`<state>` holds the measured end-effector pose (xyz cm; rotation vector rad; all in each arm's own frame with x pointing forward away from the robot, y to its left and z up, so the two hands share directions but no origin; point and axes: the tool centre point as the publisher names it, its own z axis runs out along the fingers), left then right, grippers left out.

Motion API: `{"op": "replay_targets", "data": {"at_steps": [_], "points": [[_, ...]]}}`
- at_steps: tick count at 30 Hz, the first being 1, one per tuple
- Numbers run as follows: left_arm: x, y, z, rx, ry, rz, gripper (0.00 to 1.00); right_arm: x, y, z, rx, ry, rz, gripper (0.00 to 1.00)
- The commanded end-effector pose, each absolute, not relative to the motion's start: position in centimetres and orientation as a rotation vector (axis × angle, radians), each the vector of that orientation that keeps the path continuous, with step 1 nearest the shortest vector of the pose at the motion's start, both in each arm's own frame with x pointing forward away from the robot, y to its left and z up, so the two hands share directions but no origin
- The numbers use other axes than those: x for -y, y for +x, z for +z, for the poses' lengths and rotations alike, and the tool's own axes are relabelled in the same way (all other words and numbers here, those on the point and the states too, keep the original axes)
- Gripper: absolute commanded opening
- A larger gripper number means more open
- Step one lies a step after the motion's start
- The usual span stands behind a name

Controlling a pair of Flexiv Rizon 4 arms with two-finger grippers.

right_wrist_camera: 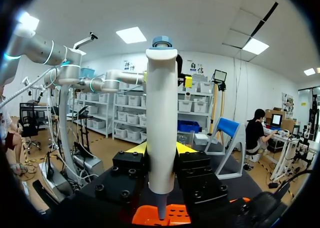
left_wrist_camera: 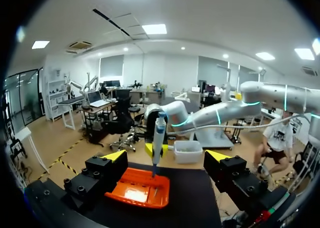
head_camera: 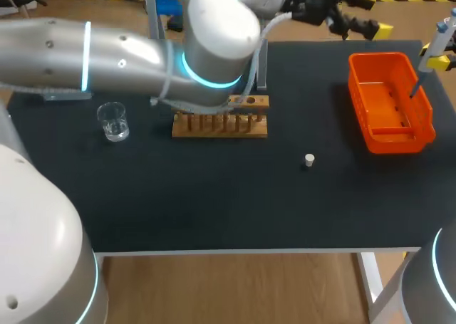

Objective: Invert the test tube, pick up the pipette, mount the tip to pipette, aspirate from beaker and dispense into the tube, eject the tip, return the pipette, and cap with the stopper.

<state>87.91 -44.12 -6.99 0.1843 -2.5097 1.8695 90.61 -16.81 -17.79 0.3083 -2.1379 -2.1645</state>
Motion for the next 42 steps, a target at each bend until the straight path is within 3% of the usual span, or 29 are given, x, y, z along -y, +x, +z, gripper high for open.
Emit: {"op": "replay_targets", "data": {"at_steps": [1, 23, 42], "points": [[42.7, 86.3, -7.4, 2.466, 0.245, 1.957, 1.0, 16.8, 90.7, -17.7, 2.142, 0.31, -2.159, 0.0], [42.2, 86.5, -7.2, 2.475, 0.228, 1.967, 1.0, 16.8, 90.7, -17.7, 2.142, 0.31, -2.159, 0.0], [32.7, 85.3, -9.5, 2.478, 0.381, 2.142, 1.0, 16.8, 90.7, -17.7, 2.142, 0.31, -2.159, 0.0]]}}
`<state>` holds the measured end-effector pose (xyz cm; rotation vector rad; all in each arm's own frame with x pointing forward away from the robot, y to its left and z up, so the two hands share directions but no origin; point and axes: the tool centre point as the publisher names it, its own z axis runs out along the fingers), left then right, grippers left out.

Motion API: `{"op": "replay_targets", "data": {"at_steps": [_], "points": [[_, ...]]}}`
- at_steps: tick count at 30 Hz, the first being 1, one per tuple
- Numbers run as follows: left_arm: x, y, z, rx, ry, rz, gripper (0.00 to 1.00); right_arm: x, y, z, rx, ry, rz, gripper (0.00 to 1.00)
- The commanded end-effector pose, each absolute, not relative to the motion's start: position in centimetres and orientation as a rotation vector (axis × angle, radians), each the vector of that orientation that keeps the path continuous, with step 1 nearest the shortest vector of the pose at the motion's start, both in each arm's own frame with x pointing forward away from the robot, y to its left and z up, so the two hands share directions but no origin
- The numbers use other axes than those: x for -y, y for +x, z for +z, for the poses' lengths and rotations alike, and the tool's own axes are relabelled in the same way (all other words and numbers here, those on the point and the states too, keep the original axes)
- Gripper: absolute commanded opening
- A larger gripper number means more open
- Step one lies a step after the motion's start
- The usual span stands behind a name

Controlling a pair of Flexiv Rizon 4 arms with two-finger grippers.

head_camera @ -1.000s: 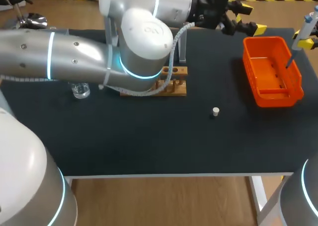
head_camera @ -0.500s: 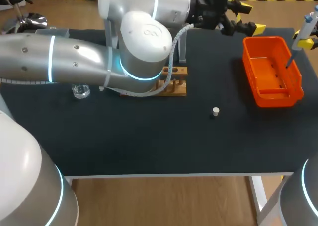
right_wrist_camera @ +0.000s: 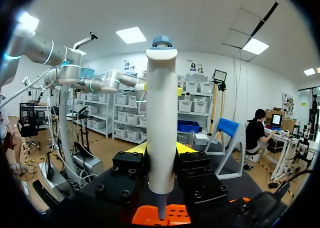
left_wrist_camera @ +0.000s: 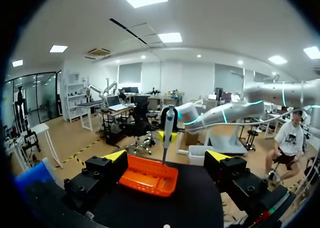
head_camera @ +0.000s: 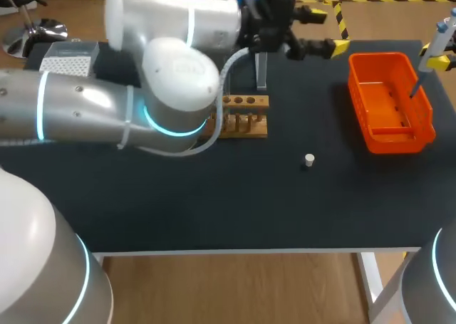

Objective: Invert the test tube, pick up the pipette, mount the tip to pipette, aspirate from beaker and dispense into the tube, eject the tip, return the pipette, and cap with the stopper.

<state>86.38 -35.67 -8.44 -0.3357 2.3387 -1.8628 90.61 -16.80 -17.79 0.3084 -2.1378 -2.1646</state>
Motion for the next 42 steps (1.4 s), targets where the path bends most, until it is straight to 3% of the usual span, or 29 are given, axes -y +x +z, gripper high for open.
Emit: {"op": "replay_targets", "data": {"at_steps": [1, 19, 42], "points": [[32.0, 85.3, -9.8, -2.228, -0.347, -1.94, 1.0, 16.8, 90.7, -17.7, 2.142, 0.31, -2.159, 0.0], [26.3, 85.4, -13.1, -2.071, -0.404, -2.061, 1.0, 16.8, 90.7, -17.7, 2.142, 0.31, -2.159, 0.0], [25.1, 84.9, -14.1, -1.899, -0.362, -2.155, 1.0, 16.8, 90.7, -17.7, 2.142, 0.31, -2.159, 0.0]]}}
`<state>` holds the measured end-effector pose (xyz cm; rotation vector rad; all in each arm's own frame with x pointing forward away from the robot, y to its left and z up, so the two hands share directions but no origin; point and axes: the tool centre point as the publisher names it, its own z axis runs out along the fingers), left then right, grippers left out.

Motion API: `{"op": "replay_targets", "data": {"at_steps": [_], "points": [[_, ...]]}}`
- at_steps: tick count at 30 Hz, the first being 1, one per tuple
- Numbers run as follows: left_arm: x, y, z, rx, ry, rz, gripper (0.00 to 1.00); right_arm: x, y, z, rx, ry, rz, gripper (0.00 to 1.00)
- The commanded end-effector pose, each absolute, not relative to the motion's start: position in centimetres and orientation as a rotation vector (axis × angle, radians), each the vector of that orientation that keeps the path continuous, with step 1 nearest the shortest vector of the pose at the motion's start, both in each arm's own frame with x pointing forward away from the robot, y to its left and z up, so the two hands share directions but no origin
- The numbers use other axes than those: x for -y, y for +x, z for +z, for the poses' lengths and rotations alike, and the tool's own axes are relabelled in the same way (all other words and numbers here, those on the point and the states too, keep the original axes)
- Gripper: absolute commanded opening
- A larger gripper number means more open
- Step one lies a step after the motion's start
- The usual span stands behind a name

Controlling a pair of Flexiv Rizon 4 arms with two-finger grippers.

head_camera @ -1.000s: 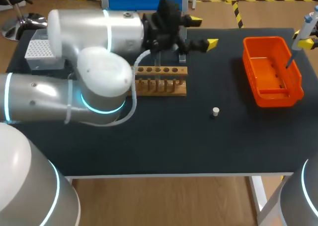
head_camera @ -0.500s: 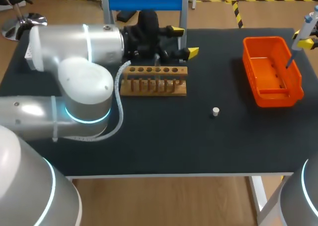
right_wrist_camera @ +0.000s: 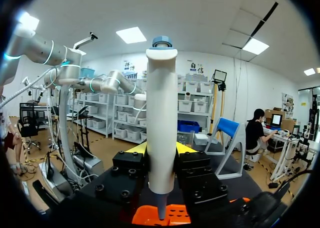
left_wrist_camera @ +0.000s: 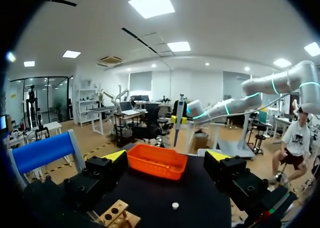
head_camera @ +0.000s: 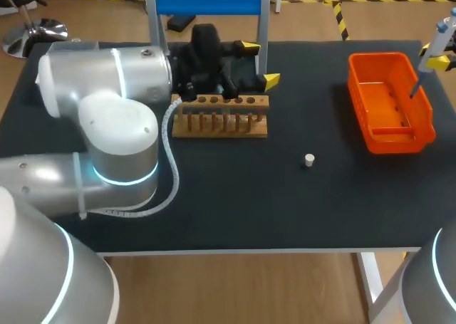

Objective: Invert the test tube, pick up the pipette, mount the tip to pipette, aspirate from beaker and dispense into the tube, eject the tip, return the pipette, and cap with the stopper.

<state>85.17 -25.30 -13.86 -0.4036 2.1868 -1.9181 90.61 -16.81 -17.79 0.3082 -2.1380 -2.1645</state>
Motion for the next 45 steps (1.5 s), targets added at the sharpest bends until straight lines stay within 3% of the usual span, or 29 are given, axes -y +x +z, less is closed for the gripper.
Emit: {"op": "replay_targets", "data": {"at_steps": [1, 45], "points": [[25.1, 84.9, -14.0, -1.899, -0.363, -2.154, 1.0, 16.8, 90.7, -17.7, 2.142, 0.31, -2.159, 0.0], [25.4, 86.1, -12.3, -2.119, -0.255, -2.034, 1.0, 16.8, 90.7, -17.7, 2.142, 0.31, -2.159, 0.0]]}}
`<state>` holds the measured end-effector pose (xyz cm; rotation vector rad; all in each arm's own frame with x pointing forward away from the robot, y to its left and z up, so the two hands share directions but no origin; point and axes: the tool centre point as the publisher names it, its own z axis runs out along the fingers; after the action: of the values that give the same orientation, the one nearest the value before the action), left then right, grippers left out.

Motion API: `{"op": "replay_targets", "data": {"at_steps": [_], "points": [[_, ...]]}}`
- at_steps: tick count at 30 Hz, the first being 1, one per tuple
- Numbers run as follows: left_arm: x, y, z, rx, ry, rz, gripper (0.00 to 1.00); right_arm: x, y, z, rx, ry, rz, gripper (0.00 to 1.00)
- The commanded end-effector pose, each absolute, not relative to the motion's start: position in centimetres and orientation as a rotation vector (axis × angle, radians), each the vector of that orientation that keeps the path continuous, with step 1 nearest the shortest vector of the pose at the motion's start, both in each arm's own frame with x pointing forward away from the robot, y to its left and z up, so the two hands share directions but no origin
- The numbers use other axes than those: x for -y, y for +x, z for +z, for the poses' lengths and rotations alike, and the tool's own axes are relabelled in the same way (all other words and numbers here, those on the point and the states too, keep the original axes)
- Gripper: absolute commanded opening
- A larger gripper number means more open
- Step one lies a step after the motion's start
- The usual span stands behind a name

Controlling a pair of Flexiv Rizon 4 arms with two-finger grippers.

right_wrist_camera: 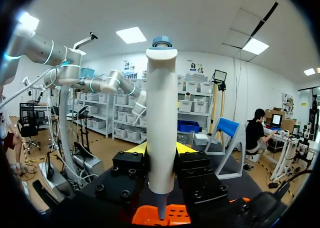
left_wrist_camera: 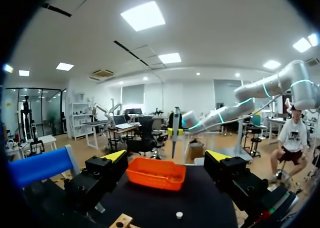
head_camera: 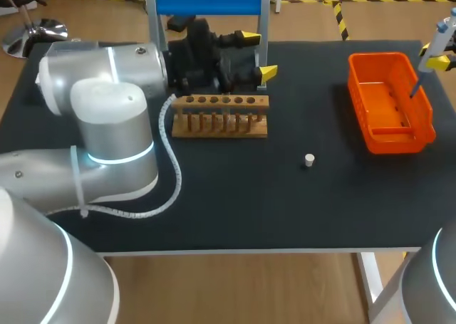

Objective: Invert the test tube, pick up the pipette, mount the tip to pipette, aspirate from beaker and dispense into the tube, eject the tip, return the pipette, and cap with the stopper.

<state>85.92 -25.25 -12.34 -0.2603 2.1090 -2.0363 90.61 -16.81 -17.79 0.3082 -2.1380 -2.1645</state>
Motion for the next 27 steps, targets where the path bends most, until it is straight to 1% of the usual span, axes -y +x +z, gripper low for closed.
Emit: {"op": "replay_targets", "data": {"at_steps": [1, 27], "points": [[25.44, 86.1, -12.32, -2.124, -0.254, -2.032, 1.0, 16.83, 90.65, -17.7, 2.142, 0.31, -2.159, 0.0], [25.71, 85.79, -12.22, -2.157, -0.246, -2.031, 1.0, 16.83, 90.65, -17.7, 2.142, 0.31, -2.159, 0.0]]}}
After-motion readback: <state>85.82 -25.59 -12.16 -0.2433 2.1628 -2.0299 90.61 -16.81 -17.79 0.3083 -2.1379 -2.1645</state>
